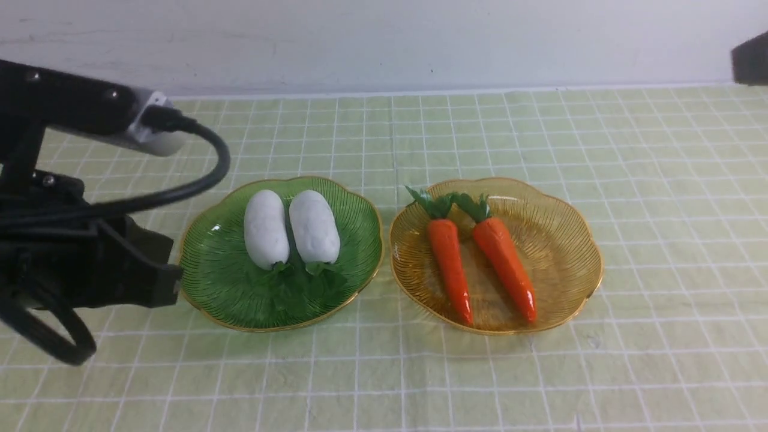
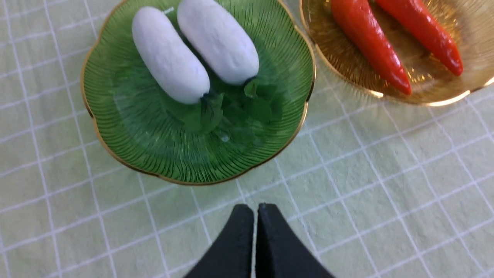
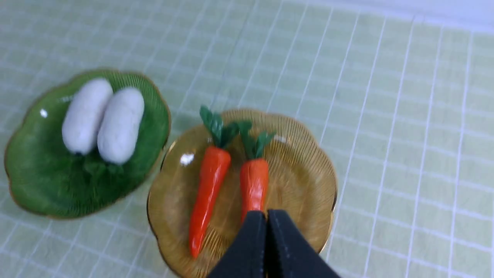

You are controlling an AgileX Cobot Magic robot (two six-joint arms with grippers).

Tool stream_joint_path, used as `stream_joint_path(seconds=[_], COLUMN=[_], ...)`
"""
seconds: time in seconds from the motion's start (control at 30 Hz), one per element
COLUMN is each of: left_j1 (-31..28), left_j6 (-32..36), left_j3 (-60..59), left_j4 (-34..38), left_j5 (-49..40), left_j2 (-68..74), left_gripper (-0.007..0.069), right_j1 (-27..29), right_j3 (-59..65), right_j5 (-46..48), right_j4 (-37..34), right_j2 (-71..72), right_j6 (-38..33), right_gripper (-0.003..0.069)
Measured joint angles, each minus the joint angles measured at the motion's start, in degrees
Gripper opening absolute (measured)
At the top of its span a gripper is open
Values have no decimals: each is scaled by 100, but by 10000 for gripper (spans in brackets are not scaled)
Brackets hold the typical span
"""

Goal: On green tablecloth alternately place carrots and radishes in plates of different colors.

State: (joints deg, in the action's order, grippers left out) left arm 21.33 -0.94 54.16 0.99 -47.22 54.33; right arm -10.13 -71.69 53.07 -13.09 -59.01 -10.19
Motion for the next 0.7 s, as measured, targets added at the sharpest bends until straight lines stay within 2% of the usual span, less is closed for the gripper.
stream_joint_path(seconds=[0.1,0.17,0.3,0.47,0.7], left_j1=[0,0,0,0,0], left_j6=[-58,-97,-97,-97,-233], left_j3=[-469,-562,-603,-607,-990], left_j4=[0,0,0,0,-28], left_j5=[565,597,597,654,713], left_j2=[-265,-285,-285,-285,-771], left_gripper=[-8,-8,-8,-8,-8], right_j1=[0,0,0,0,0], right_j3=[1927,3201,4657,5342,5520], right_j5=[-1856,-3019,-4390,-4812,-4935], right_j4=[-68,-164,-228,-241,-277], right_j2=[1553,2638,4179,5494,5981], right_j6=[-136,-182,-281,-323,-328], right_gripper=[-13,-14,-14,-14,-14])
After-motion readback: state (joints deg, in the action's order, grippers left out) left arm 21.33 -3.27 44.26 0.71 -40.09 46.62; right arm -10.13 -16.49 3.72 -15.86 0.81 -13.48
